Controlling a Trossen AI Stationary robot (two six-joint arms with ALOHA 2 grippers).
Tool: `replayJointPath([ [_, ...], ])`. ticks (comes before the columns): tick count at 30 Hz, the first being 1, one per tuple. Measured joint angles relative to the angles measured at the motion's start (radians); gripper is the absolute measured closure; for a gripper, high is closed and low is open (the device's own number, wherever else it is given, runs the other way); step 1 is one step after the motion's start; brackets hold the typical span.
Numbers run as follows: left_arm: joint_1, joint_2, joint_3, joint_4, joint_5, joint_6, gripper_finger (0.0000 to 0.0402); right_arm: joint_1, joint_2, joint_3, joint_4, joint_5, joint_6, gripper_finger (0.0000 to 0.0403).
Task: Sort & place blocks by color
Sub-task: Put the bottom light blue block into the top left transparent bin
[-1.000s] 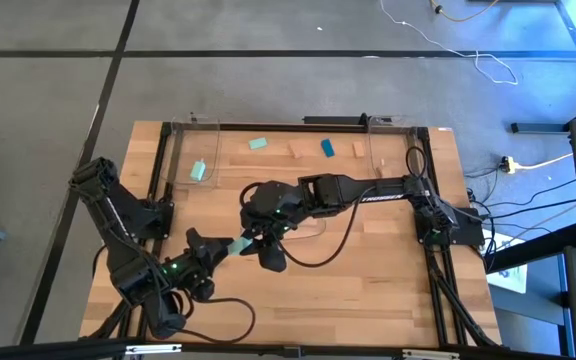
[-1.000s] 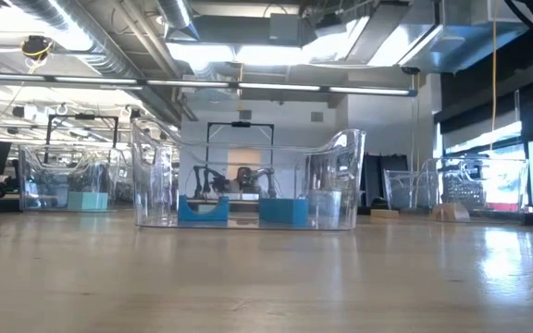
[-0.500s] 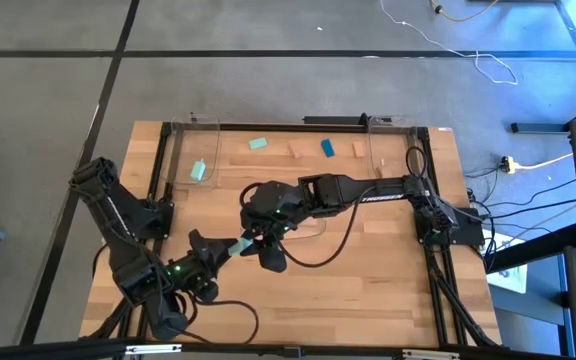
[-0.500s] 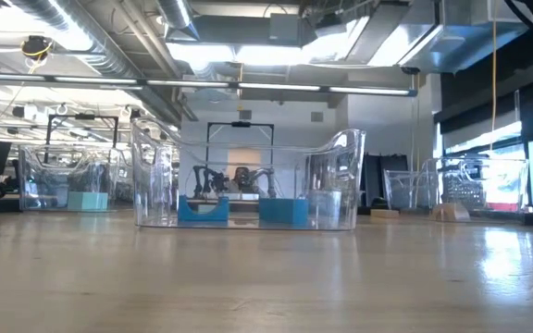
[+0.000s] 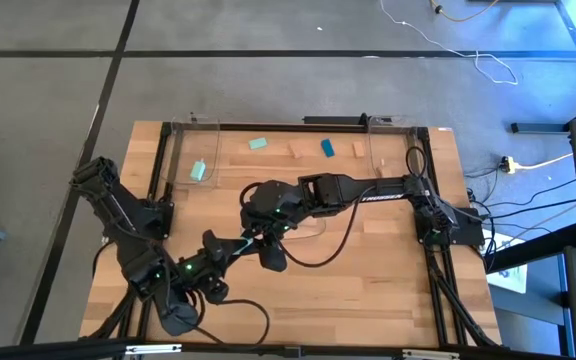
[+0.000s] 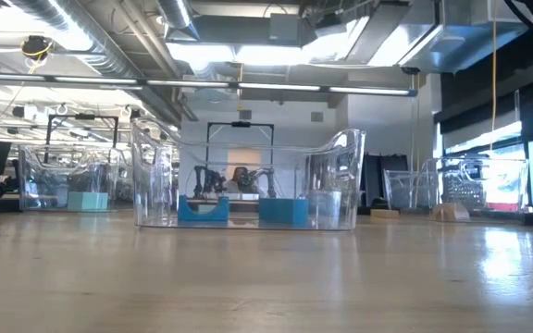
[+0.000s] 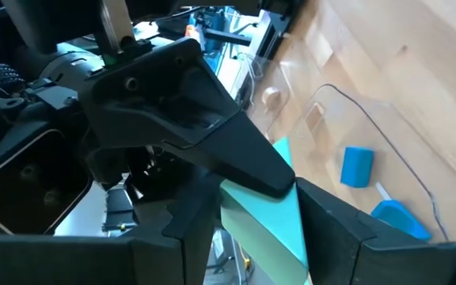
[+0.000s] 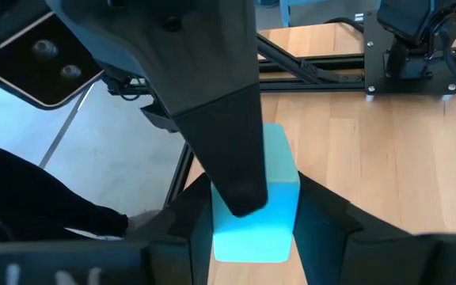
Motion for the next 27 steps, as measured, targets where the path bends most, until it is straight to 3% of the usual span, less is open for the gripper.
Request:
replayJointPath([
  [15, 0.034, 0.0, 0.0, -0.002, 0.044, -0.005, 0.0246, 0.002, 0.0, 0.0, -0.002, 0.0, -0.003, 0.0272],
  [21, 0.054, 0.0, 0.0, -0.004, 0.074, -0.004, 0.0287, 0.002, 0.0, 0.0, -0.005, -0.002, 0.002, 0.0272],
  [27, 0.062, 0.0, 0.0, -0.003, 0.116, -0.019, 0.0288, 0.002, 0.0, 0.0, -0.014, 0.0, 0.032, 0.0271],
])
